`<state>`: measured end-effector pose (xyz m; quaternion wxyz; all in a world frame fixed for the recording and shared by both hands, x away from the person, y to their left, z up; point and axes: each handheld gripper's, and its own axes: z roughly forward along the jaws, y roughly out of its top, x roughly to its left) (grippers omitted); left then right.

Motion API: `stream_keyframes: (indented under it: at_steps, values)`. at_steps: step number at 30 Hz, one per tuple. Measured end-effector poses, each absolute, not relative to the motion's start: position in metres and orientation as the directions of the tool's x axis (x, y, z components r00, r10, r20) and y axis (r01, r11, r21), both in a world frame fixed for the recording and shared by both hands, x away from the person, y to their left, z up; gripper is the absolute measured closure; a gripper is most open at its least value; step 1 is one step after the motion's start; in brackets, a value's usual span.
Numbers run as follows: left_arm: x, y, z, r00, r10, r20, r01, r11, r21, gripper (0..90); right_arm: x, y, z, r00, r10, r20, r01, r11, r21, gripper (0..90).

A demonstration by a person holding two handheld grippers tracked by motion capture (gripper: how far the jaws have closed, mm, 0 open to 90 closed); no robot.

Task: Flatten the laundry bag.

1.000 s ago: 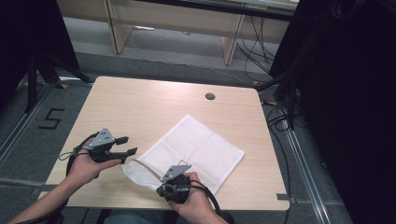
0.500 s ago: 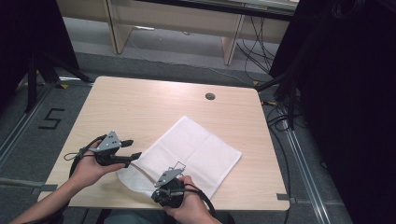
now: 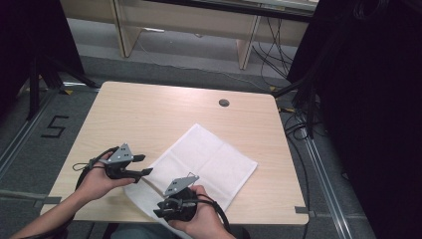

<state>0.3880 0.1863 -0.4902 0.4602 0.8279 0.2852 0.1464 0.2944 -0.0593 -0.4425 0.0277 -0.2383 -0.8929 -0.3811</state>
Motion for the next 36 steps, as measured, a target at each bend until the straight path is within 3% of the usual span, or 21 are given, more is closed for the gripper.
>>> stream_keyframes:
  at_steps: [3,9,14,15,17,18,22,28,36]
  values:
    - [0.389,0.188,-0.491,0.801,0.598,-0.007,0.335,-0.439,0.834,42.6,0.299,-0.065,-0.435,-0.887,0.407,0.218,0.435,0.579,0.689,72.0]
    - [0.390,0.187,-0.497,0.810,0.587,-0.004,0.342,-0.466,0.816,46.9,0.323,-0.096,-0.427,-0.829,0.528,0.184,0.488,0.523,0.699,73.6]
    - [0.389,0.187,-0.499,0.808,0.589,-0.017,0.375,-0.492,0.786,57.9,0.344,-0.136,-0.442,-0.746,0.647,0.159,0.585,0.522,0.621,77.4]
    - [0.389,0.186,-0.501,0.798,0.602,-0.011,0.372,-0.480,0.794,60.1,0.348,-0.152,-0.449,-0.695,0.702,0.159,0.635,0.494,0.594,81.3]
    - [0.389,0.187,-0.500,0.803,0.596,-0.003,0.373,-0.499,0.783,62.1,0.349,-0.157,-0.452,-0.688,0.711,0.149,0.638,0.492,0.593,82.8]
    - [0.389,0.186,-0.500,0.803,0.595,-0.010,0.380,-0.500,0.778,67.5,0.350,-0.171,-0.453,-0.661,0.742,0.117,0.668,0.510,0.543,87.9]
    - [0.387,0.183,-0.501,0.806,0.592,-0.010,0.397,-0.527,0.751,76.7,0.355,-0.194,-0.457,-0.603,0.792,0.091,0.721,0.493,0.486,90.0]
    - [0.386,0.180,-0.505,0.810,0.586,-0.013,0.412,-0.553,0.724,82.7,0.362,-0.215,-0.465,-0.535,0.840,0.090,0.777,0.447,0.444,90.0]
    - [0.387,0.180,-0.507,0.815,0.579,-0.012,0.419,-0.576,0.702,83.6,0.366,-0.218,-0.472,-0.529,0.844,0.091,0.789,0.450,0.418,90.0]
